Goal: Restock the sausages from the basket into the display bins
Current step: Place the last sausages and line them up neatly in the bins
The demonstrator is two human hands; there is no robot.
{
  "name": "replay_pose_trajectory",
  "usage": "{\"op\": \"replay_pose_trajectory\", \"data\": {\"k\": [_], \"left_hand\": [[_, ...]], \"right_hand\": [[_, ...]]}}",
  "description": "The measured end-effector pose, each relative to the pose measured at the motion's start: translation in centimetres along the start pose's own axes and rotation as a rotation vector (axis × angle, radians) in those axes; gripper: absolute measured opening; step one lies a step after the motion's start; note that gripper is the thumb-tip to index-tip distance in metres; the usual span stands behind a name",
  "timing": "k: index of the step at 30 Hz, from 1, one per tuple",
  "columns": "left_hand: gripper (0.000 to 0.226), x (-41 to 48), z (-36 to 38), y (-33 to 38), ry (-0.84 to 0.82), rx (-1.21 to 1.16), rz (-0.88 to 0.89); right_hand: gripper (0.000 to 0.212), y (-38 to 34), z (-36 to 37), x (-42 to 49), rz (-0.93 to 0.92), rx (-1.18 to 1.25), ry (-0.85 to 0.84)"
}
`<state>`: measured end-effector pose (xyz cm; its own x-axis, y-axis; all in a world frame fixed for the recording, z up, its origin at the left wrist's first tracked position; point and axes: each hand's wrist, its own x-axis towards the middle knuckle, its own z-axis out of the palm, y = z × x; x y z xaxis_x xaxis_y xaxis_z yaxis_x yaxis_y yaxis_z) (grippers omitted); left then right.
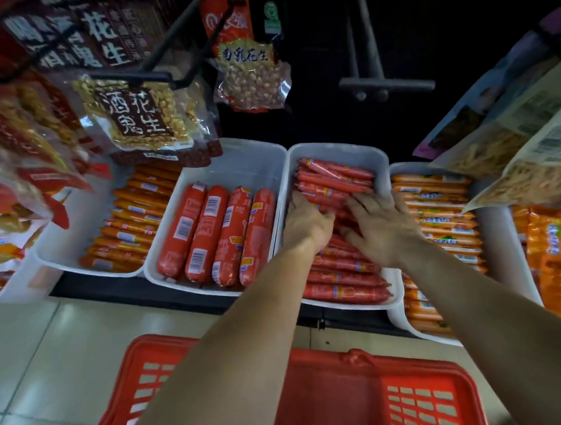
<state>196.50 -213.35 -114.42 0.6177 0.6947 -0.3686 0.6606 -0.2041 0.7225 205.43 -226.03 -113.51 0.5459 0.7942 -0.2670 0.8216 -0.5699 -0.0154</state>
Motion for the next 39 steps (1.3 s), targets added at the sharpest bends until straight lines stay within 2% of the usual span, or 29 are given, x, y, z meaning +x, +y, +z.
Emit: {"op": "replay_pose_trajectory", "data": {"k": [1, 3, 6, 10, 15, 19, 24, 28, 31, 34, 36, 39], "left_hand": [[0.069, 0.2, 0.1, -0.2, -0.002, 0.012, 0.002], [0.055, 0.5, 0.2, -0.9, -0.008, 0.023, 0.053], [0.040, 0.8, 0.3, -2.0, 0.001, 0.057, 0.117], [0.046, 0.9, 0.5, -1.5, 0.024, -0.021, 0.122], [0.049, 1.7, 0.5, 0.8, 0.184, -0.094, 0.124], [0.058, 3.4, 0.1, 1.6, 0.130, -0.089, 0.132], [0.039, 4.2, 0.4, 0.6, 0.105, -0.020, 0.193], [0.031, 5.3, 0.1, 1.1, 0.080, -0.088, 0.109], [0.056, 6.7, 0.7, 1.9, 0.131, -0.004, 0.110], [0.074, 7.7, 0.8, 2.4, 0.072, 0.078, 0.099], [0.073, 8.0, 0.9, 2.0, 0.020, 0.113, 0.132], [0.066, 7.9, 0.9, 1.3, 0.058, 0.073, 0.142]], "right_hand": [[0.073, 0.3, 0.3, 0.1, 0.012, -0.023, -0.034], [0.073, 0.5, 0.6, 0.1, 0.007, -0.032, -0.068], [0.075, 0.6, 0.7, -0.1, 0.012, -0.014, -0.024], [0.081, 0.5, 0.6, 0.6, 0.063, -0.039, -0.002], [0.083, 0.4, 0.5, 2.8, 0.024, -0.104, 0.005], [0.082, 0.6, 0.7, 2.8, 0.017, -0.124, 0.019], [0.082, 0.5, 0.8, 2.6, 0.049, -0.047, 0.100], [0.083, 0.3, 0.9, 2.7, 0.082, -0.038, 0.088], [0.081, 0.3, 1.0, 2.8, 0.072, -0.042, 0.093], [0.080, 0.4, 1.1, 2.8, 0.072, -0.036, 0.100], [0.081, 0.4, 1.0, 2.9, 0.073, -0.026, 0.096], [0.082, 0.3, 1.0, 2.9, 0.078, -0.008, 0.106]]}}
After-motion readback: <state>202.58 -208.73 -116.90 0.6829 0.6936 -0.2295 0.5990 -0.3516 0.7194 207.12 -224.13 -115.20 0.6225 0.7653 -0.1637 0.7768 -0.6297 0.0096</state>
